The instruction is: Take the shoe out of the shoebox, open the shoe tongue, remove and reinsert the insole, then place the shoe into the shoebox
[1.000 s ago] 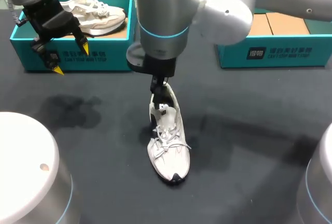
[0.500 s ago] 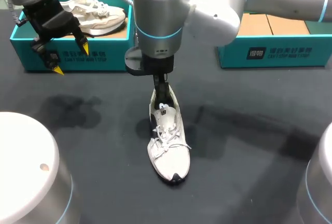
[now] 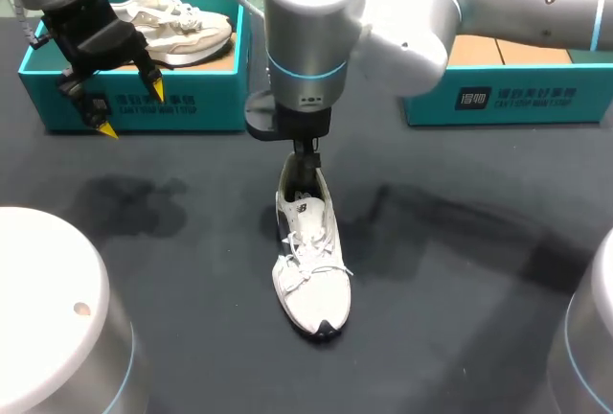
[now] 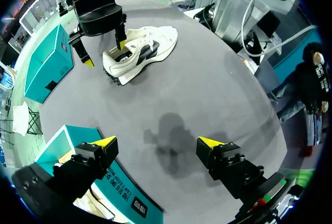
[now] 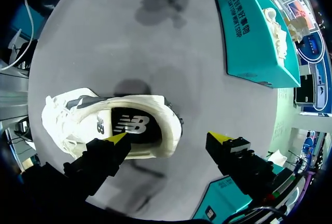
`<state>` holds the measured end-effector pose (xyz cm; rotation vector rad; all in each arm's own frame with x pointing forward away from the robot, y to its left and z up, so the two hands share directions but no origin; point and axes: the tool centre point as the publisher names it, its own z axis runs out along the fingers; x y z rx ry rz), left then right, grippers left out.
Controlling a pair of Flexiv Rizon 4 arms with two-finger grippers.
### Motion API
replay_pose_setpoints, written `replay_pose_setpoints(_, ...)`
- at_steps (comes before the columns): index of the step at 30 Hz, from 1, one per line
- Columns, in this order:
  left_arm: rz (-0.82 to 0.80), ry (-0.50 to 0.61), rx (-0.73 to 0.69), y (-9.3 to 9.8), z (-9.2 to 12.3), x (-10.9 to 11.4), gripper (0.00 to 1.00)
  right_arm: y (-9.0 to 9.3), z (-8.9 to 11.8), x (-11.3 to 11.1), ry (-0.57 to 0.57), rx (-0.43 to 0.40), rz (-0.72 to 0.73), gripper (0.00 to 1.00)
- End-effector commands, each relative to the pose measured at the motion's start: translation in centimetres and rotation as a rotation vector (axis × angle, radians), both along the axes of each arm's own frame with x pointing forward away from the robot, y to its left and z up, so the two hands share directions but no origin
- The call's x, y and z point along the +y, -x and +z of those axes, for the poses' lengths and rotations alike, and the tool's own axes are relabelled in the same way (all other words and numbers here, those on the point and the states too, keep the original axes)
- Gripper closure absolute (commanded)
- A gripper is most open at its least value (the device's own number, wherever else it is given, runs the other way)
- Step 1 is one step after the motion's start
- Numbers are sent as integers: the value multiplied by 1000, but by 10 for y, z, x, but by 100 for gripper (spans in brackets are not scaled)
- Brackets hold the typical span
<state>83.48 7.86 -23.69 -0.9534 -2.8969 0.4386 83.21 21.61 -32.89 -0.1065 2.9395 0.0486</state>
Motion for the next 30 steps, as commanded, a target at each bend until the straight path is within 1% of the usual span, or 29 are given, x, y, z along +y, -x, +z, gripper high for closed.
replay_pose_setpoints(1, 0, -3, -1, 0, 0, 0, 0, -8, -14, 1, -4, 8, 2, 0)
replay_pose_setpoints(9, 0, -3, -1, 0, 0, 0, 0, -18, -30, 3, -10, 38, 8, 0)
replay_pose_setpoints(10, 0, -3, -1, 0, 0, 0, 0, -19, -32, 3, -7, 39, 6, 1)
replay_pose_setpoints(11, 0, -3, -1, 0, 0, 0, 0, -20, -35, 3, -10, 46, 6, 5)
replay_pose_setpoints(13, 0, -3, -1, 0, 0, 0, 0, -22, -40, 1, -7, 55, 0, 7)
replay_pose_setpoints(16, 0, -3, -1, 0, 0, 0, 0, -24, -46, -1, 2, 66, -7, 20)
replay_pose_setpoints(19, 0, -3, -1, 0, 0, 0, 0, -25, -51, -3, 0, 76, -11, 30)
replay_pose_setpoints(20, 0, -3, -1, 0, 0, 0, 0, -25, -52, -3, -1, 77, -11, 35)
replay_pose_setpoints(22, 0, -3, -1, 0, 0, 0, 0, -24, -53, -3, -1, 81, -12, 49)
replay_pose_setpoints(25, 0, -3, -1, 0, 0, 0, 0, -23, -54, -2, -2, 83, -12, 54)
replay_pose_setpoints(30, 0, -3, -1, 0, 0, 0, 0, -19, -55, -2, -2, 88, -11, 58)
